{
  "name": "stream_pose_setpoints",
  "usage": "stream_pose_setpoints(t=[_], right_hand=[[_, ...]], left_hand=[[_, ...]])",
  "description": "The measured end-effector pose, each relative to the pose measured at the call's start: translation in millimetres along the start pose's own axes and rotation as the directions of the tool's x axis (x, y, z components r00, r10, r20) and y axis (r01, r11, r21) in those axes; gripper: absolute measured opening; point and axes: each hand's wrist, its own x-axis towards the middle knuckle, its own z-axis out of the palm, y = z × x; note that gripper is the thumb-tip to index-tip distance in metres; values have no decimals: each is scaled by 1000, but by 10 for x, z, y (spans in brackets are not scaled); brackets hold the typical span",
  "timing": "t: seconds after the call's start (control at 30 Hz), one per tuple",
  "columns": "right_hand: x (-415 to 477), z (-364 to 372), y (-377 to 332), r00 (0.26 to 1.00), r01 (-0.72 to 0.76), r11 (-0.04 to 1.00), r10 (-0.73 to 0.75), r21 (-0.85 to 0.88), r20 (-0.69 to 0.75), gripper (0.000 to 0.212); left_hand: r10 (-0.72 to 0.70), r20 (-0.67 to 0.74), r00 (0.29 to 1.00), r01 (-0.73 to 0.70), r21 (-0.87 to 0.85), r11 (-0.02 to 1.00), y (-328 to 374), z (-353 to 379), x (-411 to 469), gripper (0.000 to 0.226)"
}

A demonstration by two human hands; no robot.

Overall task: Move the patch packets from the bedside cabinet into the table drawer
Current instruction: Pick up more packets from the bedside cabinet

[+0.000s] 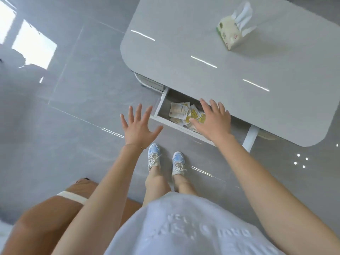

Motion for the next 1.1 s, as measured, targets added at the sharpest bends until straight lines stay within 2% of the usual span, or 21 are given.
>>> stream_pose_setpoints(t=[0.17,0.33,0.43,0.53,0.7,1.1], right_hand=[[-64,-132,-924,987,159,982,-157,-100,23,80],[-130,-40,-2153,937,349,894,-328,-280,119,81],[-169,49,-2913,912,410,860,-376,-304,166,80],[-275,140,-3659,887,462,833,-430,-303,171,79],[-464,279,-4655,846,533,790,-487,-304,216,79],[-552,607,-6719,648,753,511,-684,-414,334,78]], left_hand=[[-165,-71,984,158,-101,982,-727,-307,-298,76],[-330,-129,935,305,-180,935,-1658,-642,-456,77],[-409,-149,900,378,-198,904,-2290,-821,-601,78],[-490,-153,858,450,-233,862,-2928,-948,-812,78],[-602,-138,786,518,-384,764,-3720,-1051,-1142,75],[-821,-81,564,666,-543,511,-5173,-1157,-1512,77]])
